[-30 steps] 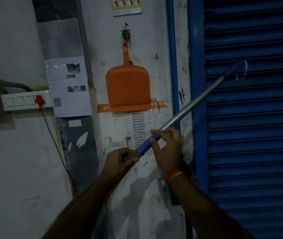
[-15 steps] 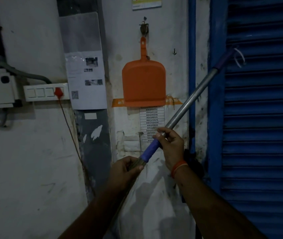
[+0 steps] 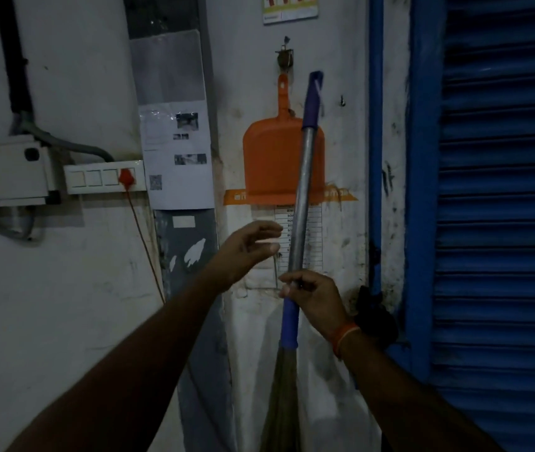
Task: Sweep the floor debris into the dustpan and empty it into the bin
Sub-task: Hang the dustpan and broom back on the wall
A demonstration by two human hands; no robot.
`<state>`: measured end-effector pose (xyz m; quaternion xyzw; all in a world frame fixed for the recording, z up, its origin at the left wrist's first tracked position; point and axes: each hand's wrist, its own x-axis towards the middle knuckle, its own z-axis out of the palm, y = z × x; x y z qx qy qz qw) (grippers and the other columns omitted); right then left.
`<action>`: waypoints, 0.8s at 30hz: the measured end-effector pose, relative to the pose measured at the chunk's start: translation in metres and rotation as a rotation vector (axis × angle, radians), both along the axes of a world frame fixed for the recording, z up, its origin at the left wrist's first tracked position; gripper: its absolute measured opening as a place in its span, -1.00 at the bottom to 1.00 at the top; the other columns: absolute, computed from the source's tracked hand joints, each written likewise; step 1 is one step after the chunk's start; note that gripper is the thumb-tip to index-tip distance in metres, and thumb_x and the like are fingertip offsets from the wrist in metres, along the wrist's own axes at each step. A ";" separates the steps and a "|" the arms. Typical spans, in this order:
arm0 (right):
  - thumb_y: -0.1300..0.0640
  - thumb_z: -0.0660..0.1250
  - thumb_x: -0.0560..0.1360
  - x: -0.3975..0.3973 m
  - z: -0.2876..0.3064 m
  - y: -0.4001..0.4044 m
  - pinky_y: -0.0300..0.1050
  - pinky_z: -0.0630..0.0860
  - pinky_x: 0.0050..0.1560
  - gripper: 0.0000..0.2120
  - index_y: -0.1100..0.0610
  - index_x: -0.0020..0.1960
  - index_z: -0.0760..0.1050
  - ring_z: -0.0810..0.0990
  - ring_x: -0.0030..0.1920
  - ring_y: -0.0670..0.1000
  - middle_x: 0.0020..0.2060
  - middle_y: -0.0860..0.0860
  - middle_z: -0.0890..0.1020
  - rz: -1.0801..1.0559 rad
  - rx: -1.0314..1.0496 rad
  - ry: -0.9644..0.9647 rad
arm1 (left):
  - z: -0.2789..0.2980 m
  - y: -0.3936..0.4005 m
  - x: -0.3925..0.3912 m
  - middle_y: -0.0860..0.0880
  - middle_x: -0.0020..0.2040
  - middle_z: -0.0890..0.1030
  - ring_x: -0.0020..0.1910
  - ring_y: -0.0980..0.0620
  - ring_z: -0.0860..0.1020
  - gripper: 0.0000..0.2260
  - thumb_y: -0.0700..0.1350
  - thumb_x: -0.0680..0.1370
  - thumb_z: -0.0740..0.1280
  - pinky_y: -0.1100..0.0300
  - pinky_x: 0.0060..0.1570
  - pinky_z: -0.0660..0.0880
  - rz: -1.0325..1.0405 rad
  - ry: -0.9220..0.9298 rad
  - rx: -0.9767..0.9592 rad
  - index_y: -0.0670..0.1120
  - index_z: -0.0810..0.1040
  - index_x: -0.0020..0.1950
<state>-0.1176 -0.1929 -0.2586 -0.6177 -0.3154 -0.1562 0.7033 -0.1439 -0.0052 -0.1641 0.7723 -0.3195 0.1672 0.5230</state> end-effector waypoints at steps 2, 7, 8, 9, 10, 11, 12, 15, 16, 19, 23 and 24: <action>0.43 0.35 0.47 -0.004 -0.004 0.005 -0.06 0.60 0.04 -0.82 0.25 0.00 0.65 0.67 -0.06 0.12 -0.08 0.10 0.69 0.015 -0.063 -0.004 | 0.016 -0.008 0.006 -0.03 0.36 0.58 0.30 0.01 0.60 -0.65 -0.22 0.62 0.39 0.04 0.26 0.58 -0.012 -0.029 0.079 -0.07 0.52 0.40; 0.38 0.39 0.46 -0.010 -0.007 0.010 0.03 0.61 0.10 -0.77 0.11 -0.03 0.69 0.67 -0.02 0.11 -0.08 0.07 0.71 0.035 -0.165 -0.013 | 0.030 -0.016 0.013 0.00 0.29 0.61 0.15 0.08 0.64 -0.65 -0.24 0.60 0.43 0.26 0.05 0.60 0.091 -0.102 0.139 -0.06 0.59 0.38; 0.38 0.39 0.46 -0.010 -0.007 0.009 0.04 0.61 0.11 -0.77 0.10 -0.03 0.69 0.67 -0.01 0.11 -0.07 0.08 0.71 0.043 -0.167 -0.004 | 0.030 -0.016 0.014 0.02 0.25 0.63 0.13 0.11 0.65 -0.67 -0.23 0.59 0.44 0.28 0.02 0.60 0.121 -0.117 0.134 -0.05 0.61 0.35; 0.37 0.39 0.46 -0.011 -0.008 0.009 0.05 0.60 0.12 -0.78 0.11 -0.03 0.69 0.67 -0.01 0.11 -0.06 0.08 0.71 0.052 -0.165 0.005 | 0.029 -0.016 0.015 0.05 0.21 0.64 0.10 0.14 0.65 -0.68 -0.22 0.58 0.45 0.29 0.01 0.60 0.144 -0.129 0.130 -0.04 0.63 0.32; 0.37 0.40 0.46 -0.010 -0.008 0.009 0.05 0.60 0.12 -0.80 0.13 -0.02 0.69 0.67 0.01 0.11 -0.04 0.08 0.70 0.058 -0.167 0.009 | 0.028 -0.015 0.016 0.08 0.18 0.66 0.08 0.17 0.66 -0.70 -0.21 0.57 0.46 0.29 0.00 0.60 0.156 -0.139 0.124 -0.04 0.65 0.30; 0.36 0.41 0.46 -0.011 -0.008 0.008 0.04 0.60 0.13 -0.81 0.14 -0.01 0.68 0.67 0.03 0.10 -0.02 0.08 0.70 0.067 -0.173 0.004 | 0.026 -0.015 0.017 0.09 0.14 0.67 0.07 0.17 0.66 -0.71 -0.21 0.57 0.47 0.28 -0.01 0.60 0.158 -0.145 0.108 -0.05 0.66 0.28; 0.35 0.41 0.46 -0.011 -0.007 0.007 0.02 0.59 0.14 -0.81 0.14 -0.01 0.68 0.67 0.05 0.08 -0.01 0.07 0.70 0.071 -0.180 -0.008 | 0.025 -0.014 0.018 0.08 0.12 0.68 0.05 0.17 0.67 -0.72 -0.21 0.56 0.48 0.27 -0.03 0.60 0.155 -0.146 0.083 -0.06 0.67 0.26; 0.34 0.38 0.49 -0.015 0.005 0.001 -0.09 0.59 0.04 -0.84 0.16 -0.03 0.68 0.67 0.00 0.03 -0.06 0.07 0.71 0.020 -0.141 -0.044 | 0.022 -0.012 0.017 0.01 0.11 0.70 0.02 0.14 0.68 -0.74 -0.25 0.55 0.48 0.26 -0.05 0.59 0.136 -0.133 0.021 -0.12 0.67 0.24; 0.34 0.36 0.50 -0.018 0.013 -0.003 -0.15 0.58 -0.02 -0.87 0.20 -0.04 0.67 0.67 -0.04 0.01 -0.08 0.08 0.71 -0.017 -0.090 -0.043 | 0.022 -0.010 0.016 0.01 0.11 0.70 0.02 0.14 0.68 -0.74 -0.26 0.55 0.47 0.27 -0.06 0.59 0.132 -0.128 0.017 -0.13 0.67 0.24; 0.31 0.32 0.53 -0.024 0.044 -0.019 -0.31 0.53 -0.17 -0.89 0.29 -0.05 0.62 0.65 -0.12 -0.05 -0.10 0.12 0.69 -0.136 0.087 -0.089 | 0.022 -0.006 0.012 0.00 0.10 0.69 0.00 0.13 0.68 -0.74 -0.27 0.56 0.45 0.28 -0.09 0.58 0.116 -0.111 0.011 -0.12 0.66 0.25; 0.28 0.34 0.53 -0.021 0.091 -0.032 -0.28 0.55 -0.08 -0.88 0.24 0.04 0.61 0.63 -0.02 -0.08 -0.05 0.06 0.68 -0.167 0.079 -0.217 | 0.021 -0.004 0.012 -0.02 0.13 0.70 0.05 0.08 0.69 -0.74 -0.25 0.56 0.47 0.24 -0.04 0.59 0.093 -0.094 0.014 -0.10 0.66 0.25; 0.26 0.36 0.52 -0.018 0.102 -0.033 -0.21 0.56 -0.02 -0.86 0.21 0.06 0.62 0.63 0.02 -0.05 -0.03 0.04 0.68 -0.173 0.044 -0.249 | 0.020 -0.005 0.012 -0.01 0.13 0.70 0.06 0.09 0.68 -0.74 -0.24 0.56 0.47 0.23 -0.02 0.60 0.099 -0.096 0.027 -0.08 0.67 0.24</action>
